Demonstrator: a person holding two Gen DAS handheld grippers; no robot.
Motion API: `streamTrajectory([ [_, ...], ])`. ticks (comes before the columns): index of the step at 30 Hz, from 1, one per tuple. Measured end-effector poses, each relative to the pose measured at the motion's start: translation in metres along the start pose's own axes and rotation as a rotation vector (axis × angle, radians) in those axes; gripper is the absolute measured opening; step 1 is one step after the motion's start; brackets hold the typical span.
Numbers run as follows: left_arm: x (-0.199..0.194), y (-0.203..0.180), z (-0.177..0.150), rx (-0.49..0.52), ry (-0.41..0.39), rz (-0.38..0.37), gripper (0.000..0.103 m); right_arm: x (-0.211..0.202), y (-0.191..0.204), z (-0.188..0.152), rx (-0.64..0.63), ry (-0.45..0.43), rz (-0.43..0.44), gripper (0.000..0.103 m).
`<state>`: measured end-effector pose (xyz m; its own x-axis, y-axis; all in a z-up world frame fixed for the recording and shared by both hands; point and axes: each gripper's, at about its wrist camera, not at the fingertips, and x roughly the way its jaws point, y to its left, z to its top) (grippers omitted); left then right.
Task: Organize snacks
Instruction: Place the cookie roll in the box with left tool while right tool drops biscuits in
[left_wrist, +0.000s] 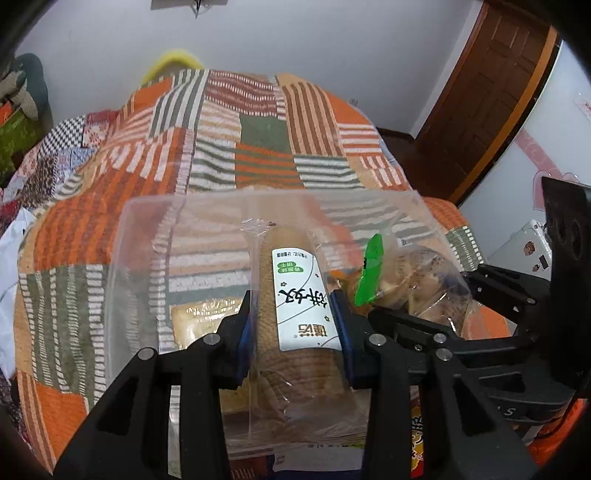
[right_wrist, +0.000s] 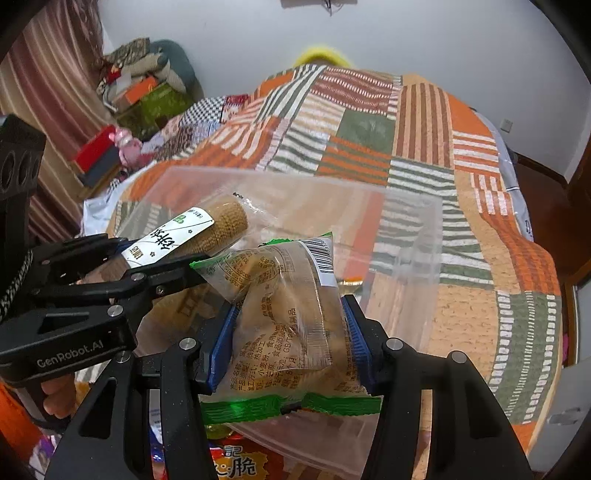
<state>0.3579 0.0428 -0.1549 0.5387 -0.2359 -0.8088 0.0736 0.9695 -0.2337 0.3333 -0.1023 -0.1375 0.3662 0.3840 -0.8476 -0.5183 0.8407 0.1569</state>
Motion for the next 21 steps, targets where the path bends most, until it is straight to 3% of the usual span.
streamTrajectory([
  [9,-0.021,0.002,0.001,-0.006,-0.038,0.006,0.040,-0.012,0.006,-0.003,-0.018,-0.021,-0.024,0.060],
  [12,-0.038,0.003,0.000,-0.006,-0.063,0.017,0.040,-0.027,0.009,-0.002,-0.010,-0.067,-0.031,0.067],
  [15,-0.058,0.004,-0.004,0.004,-0.093,0.031,0.041,-0.045,0.012,-0.004,0.002,-0.110,-0.030,0.069],
  [17,-0.071,0.004,-0.009,0.013,-0.113,0.041,0.048,-0.061,0.014,-0.009,0.009,-0.150,-0.032,0.072],
  [19,-0.089,0.004,-0.016,0.027,-0.138,0.050,0.051,-0.075,0.017,-0.013,0.013,-0.189,-0.039,0.079],
  [21,-0.103,0.003,-0.023,0.040,-0.152,0.059,0.053,-0.088,0.021,-0.018,0.009,-0.221,-0.046,0.081],
])
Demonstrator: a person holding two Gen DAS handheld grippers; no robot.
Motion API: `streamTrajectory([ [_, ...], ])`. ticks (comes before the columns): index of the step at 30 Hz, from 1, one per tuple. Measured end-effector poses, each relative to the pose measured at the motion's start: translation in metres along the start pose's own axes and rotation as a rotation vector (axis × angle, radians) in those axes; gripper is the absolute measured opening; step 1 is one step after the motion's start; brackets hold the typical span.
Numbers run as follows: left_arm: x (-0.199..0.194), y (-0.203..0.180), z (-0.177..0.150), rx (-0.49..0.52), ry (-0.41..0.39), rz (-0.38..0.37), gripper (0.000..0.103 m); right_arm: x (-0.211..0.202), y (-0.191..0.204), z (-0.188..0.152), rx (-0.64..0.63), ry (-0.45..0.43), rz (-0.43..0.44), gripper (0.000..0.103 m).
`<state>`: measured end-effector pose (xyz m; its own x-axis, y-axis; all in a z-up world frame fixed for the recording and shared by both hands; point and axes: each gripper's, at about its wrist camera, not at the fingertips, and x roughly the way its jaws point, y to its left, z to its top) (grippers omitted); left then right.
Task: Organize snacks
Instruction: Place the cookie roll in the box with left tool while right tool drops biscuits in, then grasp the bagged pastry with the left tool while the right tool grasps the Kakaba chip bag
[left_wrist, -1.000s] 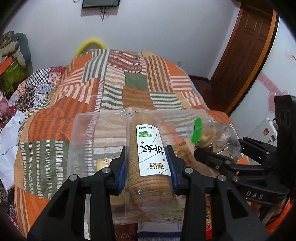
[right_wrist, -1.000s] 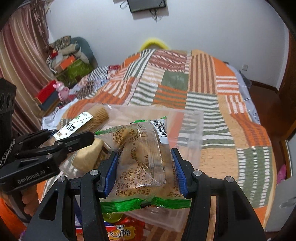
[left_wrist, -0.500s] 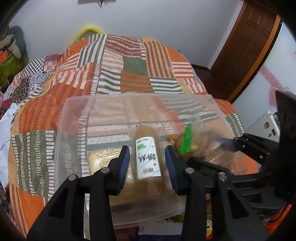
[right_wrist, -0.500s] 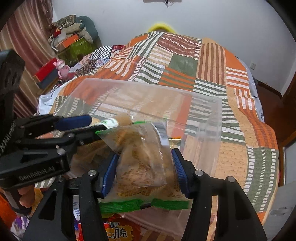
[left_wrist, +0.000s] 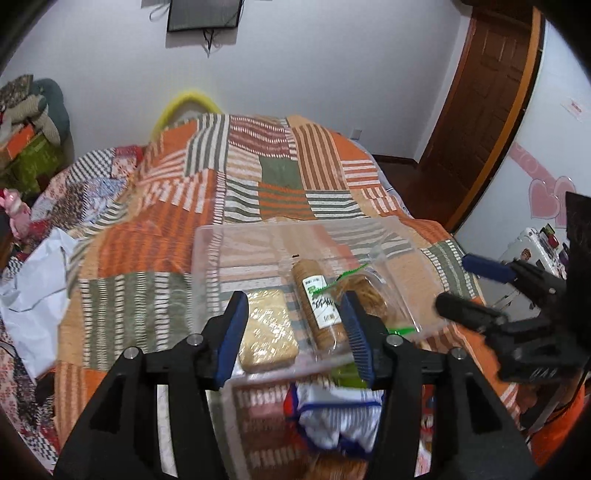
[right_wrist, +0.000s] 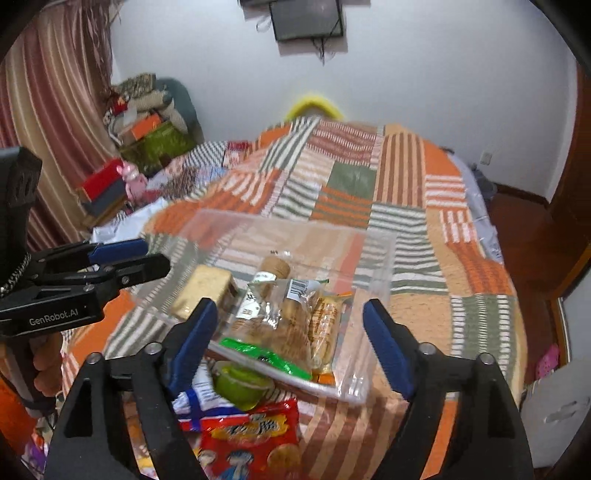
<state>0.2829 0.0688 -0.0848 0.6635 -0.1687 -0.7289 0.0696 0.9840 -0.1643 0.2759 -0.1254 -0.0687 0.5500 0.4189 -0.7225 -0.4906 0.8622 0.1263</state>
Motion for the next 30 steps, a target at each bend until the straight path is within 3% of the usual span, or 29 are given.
streamTrajectory([
  [2,-0.014,0.002,-0.007,-0.001,-0.010,0.004,0.059,-0.014,0.003,-0.004,-0.005,-0.023,-0.006,0.081],
  [13,-0.066,0.013,-0.062,0.011,0.001,0.041,0.066,-0.056,0.017,-0.047,0.027,-0.069,0.015,0.086],
  [23,-0.073,0.030,-0.126,-0.019,0.075,0.071,0.068,-0.054,0.033,-0.092,0.026,0.001,0.015,0.086],
  [30,-0.067,0.034,-0.159,-0.011,0.133,0.077,0.068,-0.033,0.042,-0.115,0.041,0.085,0.066,0.086],
])
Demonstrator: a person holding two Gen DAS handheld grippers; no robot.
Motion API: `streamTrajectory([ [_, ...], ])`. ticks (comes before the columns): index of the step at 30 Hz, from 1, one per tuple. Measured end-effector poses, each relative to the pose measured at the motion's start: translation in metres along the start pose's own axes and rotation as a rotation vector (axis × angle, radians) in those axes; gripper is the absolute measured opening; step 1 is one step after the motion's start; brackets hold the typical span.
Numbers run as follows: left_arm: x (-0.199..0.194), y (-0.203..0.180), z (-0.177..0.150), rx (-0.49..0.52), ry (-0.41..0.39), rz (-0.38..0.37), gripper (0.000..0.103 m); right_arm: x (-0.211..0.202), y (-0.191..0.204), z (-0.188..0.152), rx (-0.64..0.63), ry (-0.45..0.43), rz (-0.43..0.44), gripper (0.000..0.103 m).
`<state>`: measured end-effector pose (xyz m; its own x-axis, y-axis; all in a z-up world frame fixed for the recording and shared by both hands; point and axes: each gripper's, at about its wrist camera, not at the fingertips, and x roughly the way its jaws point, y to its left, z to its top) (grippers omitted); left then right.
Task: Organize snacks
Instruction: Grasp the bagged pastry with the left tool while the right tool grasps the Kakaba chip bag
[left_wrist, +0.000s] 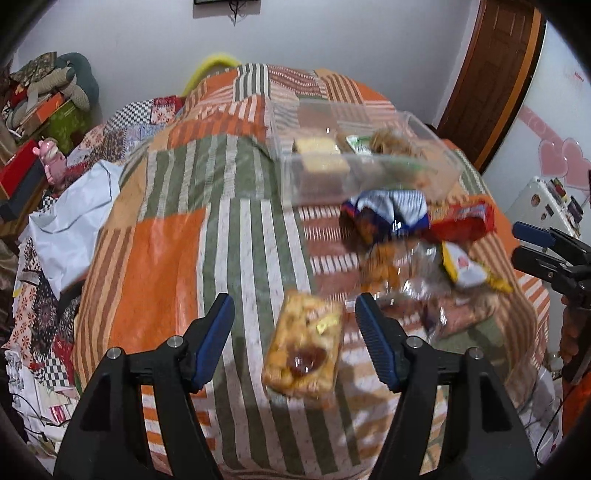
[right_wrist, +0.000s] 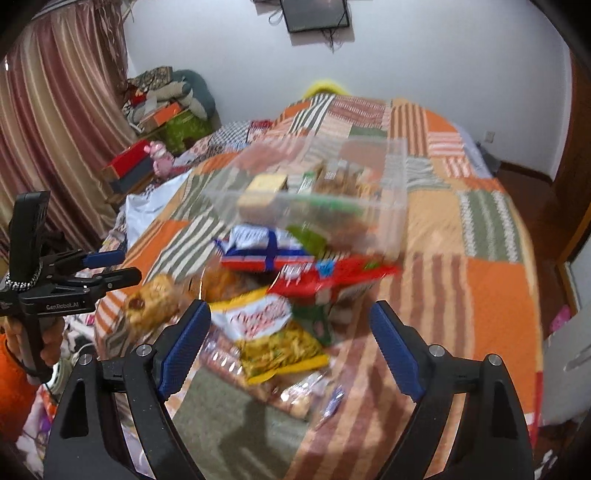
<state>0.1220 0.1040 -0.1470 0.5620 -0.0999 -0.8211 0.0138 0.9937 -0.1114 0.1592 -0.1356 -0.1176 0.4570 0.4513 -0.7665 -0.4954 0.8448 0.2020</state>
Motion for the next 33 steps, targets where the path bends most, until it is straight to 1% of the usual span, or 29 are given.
streamTrajectory([
  [3,0.007,-0.001,-0.009,0.003,0.024,-0.005,0.068,0.014,0.005,-0.007,0.002,0.039,0.011,0.086],
  [6,0.016,-0.002,-0.017,-0.007,0.051,-0.026,0.068,0.028,0.008,-0.009,0.002,0.072,0.027,0.086],
  [12,0.034,-0.007,-0.027,0.004,0.083,-0.039,0.068,0.045,0.010,-0.010,0.013,0.111,0.050,0.086],
  [15,0.042,-0.006,-0.030,-0.011,0.090,-0.047,0.067,0.050,0.010,-0.013,0.017,0.123,0.065,0.086],
  [17,0.043,-0.006,-0.030,-0.013,0.074,-0.044,0.059,0.052,0.011,-0.015,0.016,0.124,0.067,0.082],
  [18,0.043,-0.005,-0.030,-0.010,0.067,-0.044,0.055,0.052,0.012,-0.016,0.011,0.127,0.071,0.076],
  [19,0.043,-0.005,-0.030,-0.010,0.063,-0.050,0.048,0.052,0.012,-0.017,0.006,0.131,0.076,0.071],
  [20,0.043,-0.004,-0.030,-0.011,0.061,-0.057,0.046,0.051,0.013,-0.018,0.000,0.127,0.067,0.066],
  [21,0.043,-0.004,-0.031,-0.013,0.058,-0.059,0.046,0.049,0.014,-0.018,-0.014,0.118,0.054,0.060],
  [27,0.036,-0.003,-0.029,-0.019,0.039,-0.046,0.045,0.037,0.012,-0.016,-0.021,0.078,0.065,0.044],
  [30,0.030,0.000,-0.025,-0.035,0.018,-0.045,0.045,0.031,0.012,-0.014,-0.025,0.056,0.062,0.039],
  [33,0.020,0.001,-0.019,-0.036,-0.014,-0.030,0.045,0.025,0.013,-0.012,-0.023,0.035,0.057,0.038],
])
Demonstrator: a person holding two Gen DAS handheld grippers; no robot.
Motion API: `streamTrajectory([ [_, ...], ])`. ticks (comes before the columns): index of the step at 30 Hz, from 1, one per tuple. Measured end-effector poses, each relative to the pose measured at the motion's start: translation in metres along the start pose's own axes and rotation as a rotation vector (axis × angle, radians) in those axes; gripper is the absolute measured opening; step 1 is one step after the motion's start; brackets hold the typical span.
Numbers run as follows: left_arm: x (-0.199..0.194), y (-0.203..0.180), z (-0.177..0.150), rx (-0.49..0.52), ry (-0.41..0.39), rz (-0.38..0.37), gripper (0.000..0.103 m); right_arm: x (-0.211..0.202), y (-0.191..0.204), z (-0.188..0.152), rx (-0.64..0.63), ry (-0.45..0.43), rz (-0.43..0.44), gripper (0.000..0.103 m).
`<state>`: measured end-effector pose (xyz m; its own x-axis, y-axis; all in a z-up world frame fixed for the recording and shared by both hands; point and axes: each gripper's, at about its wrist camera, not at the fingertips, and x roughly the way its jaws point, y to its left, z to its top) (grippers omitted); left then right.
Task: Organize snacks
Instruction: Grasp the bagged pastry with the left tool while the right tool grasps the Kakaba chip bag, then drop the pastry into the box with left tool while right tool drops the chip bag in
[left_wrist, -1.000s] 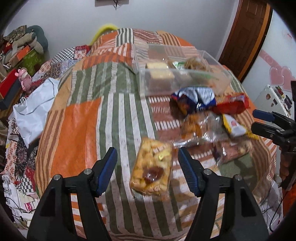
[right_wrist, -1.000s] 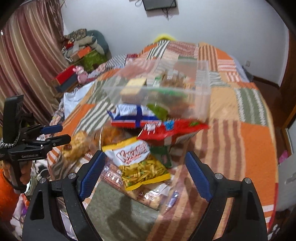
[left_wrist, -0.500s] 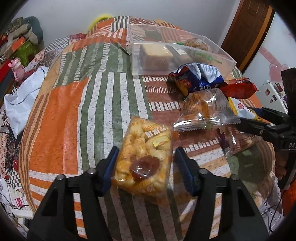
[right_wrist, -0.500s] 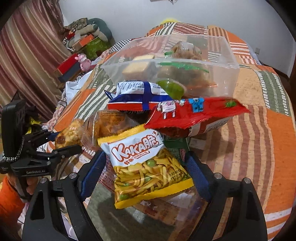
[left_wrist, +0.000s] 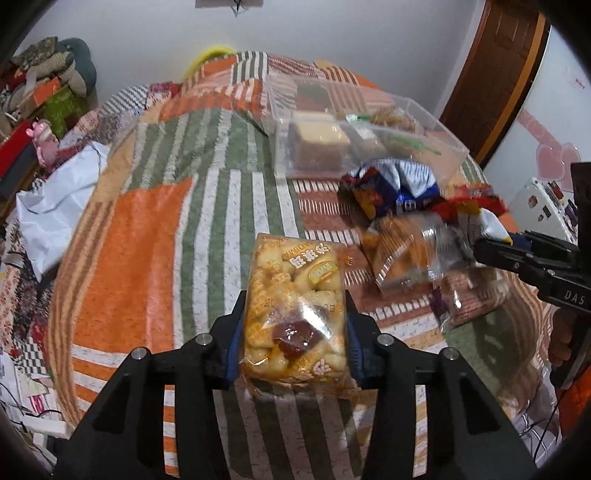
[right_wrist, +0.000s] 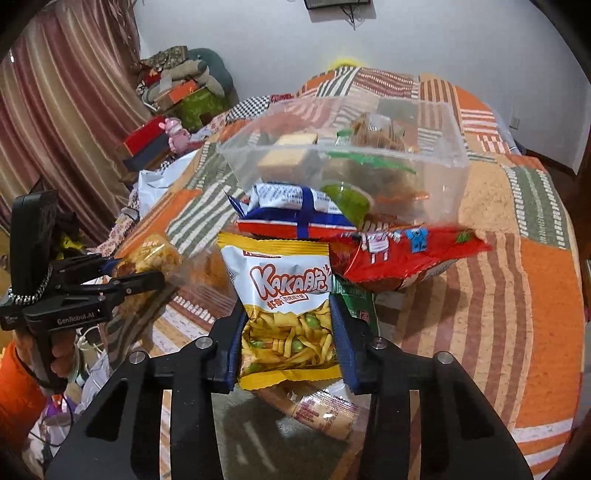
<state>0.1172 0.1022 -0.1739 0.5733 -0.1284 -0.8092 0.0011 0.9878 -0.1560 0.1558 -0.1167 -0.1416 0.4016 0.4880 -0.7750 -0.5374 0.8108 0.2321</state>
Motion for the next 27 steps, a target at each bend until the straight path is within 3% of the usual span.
streamTrajectory([
  [12,-0.034,-0.001,0.037,-0.012,-0.119,-0.007,0.045,-0.036,0.001,0.021,0.010,-0.114,-0.002,0.038],
  [27,-0.047,-0.020,0.099,-0.005,-0.233,-0.029,0.045,-0.069,-0.014,0.075,0.005,-0.276,-0.067,0.038],
])
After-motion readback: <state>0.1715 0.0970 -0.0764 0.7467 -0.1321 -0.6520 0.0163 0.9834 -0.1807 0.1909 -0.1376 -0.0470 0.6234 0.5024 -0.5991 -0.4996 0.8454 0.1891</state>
